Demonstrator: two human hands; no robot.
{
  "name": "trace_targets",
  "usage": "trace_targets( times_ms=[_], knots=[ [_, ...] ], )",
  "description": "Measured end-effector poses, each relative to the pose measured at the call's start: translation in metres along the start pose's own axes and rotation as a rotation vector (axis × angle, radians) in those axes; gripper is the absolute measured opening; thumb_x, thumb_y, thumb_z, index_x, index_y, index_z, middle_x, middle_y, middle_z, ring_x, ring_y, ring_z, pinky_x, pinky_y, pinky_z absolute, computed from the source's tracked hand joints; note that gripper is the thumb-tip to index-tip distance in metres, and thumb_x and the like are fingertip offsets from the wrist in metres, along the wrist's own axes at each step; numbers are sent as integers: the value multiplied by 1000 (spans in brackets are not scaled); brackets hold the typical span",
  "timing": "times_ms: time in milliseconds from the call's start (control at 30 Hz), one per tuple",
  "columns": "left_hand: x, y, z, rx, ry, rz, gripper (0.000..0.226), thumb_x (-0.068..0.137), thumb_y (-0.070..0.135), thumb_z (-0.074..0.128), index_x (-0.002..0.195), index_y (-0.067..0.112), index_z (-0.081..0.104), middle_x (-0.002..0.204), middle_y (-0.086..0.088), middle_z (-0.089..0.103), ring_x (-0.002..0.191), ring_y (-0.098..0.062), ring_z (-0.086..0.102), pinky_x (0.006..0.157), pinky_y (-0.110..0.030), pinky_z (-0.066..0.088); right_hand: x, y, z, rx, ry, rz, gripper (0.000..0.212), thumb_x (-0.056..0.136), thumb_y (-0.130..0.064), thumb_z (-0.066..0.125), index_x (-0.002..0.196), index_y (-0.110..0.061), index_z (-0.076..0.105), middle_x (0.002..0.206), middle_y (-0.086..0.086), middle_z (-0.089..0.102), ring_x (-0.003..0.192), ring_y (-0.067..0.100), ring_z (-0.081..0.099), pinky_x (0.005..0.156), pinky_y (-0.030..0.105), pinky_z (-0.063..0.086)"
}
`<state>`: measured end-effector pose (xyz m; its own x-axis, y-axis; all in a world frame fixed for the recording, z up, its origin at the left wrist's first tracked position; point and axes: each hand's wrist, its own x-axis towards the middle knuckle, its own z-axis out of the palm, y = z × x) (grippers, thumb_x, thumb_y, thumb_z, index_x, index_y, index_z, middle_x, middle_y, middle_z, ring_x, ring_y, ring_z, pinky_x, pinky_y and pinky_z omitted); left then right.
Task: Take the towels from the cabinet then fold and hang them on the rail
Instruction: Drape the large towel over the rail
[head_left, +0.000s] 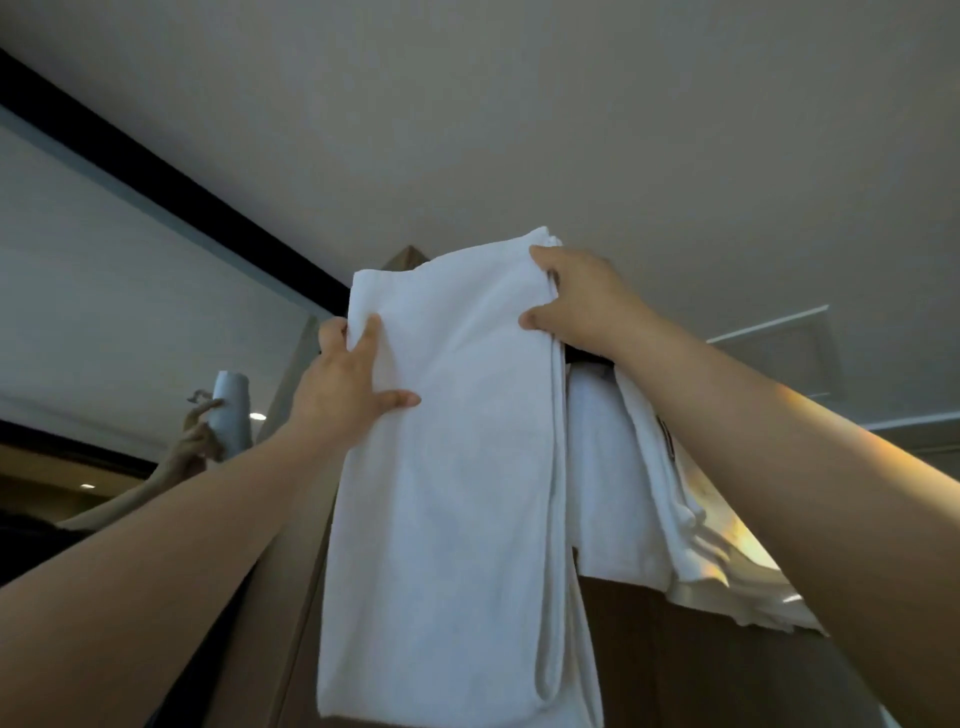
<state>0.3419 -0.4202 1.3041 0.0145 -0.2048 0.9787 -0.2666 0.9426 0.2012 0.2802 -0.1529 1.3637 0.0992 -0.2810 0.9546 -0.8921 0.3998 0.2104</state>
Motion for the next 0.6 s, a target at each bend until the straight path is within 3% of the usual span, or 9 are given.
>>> trace_targets(
  times_ms=[167, 333, 400, 500, 600],
  knots=[
    [6, -8, 5, 94, -311, 47, 93, 79, 75, 47, 151, 25, 19, 156, -6, 0, 133, -34, 36, 106, -40, 36, 5, -4, -1, -101, -154, 103, 45, 93, -29, 62, 132, -5, 57, 134, 15, 57, 129, 30, 48, 105, 32, 40],
    [-4, -6, 7, -2, -379, 55, 80, 88, 61, 54, 151, 21, 28, 161, -3, 9, 144, -26, 24, 113, -36, 27, -9, -9, 10, -183, -114, -32, 25, 98, -17, 46, 104, -10, 70, 119, 14, 66, 110, 33, 59, 93, 36, 47],
    [-3, -2, 1, 21, -400, 96, 72, 91, 57, 51, 148, 16, 34, 161, -4, 14, 144, -23, 25, 111, -34, 26, -19, -8, 12, -280, -155, -63, 29, 102, -29, 41, 96, -12, 64, 117, 16, 66, 107, 34, 58, 87, 35, 44],
    [2, 0, -7, -97, -458, 67, 62, 98, 57, 34, 141, 15, 45, 154, -3, 33, 139, -21, 33, 106, -28, 27, -30, -6, 12, -439, -195, -66, 57, 92, -64, 44, 112, -13, 60, 122, 12, 63, 113, 32, 57, 80, 35, 37],
    [7, 6, -7, -187, -427, -32, 62, 100, 56, 19, 142, 19, 47, 147, -5, 46, 135, -25, 41, 104, -29, 28, -31, -6, 10, -441, -194, -64, 61, 87, -68, 49, 112, -14, 59, 122, 10, 63, 113, 30, 56, 77, 33, 35]
  ],
)
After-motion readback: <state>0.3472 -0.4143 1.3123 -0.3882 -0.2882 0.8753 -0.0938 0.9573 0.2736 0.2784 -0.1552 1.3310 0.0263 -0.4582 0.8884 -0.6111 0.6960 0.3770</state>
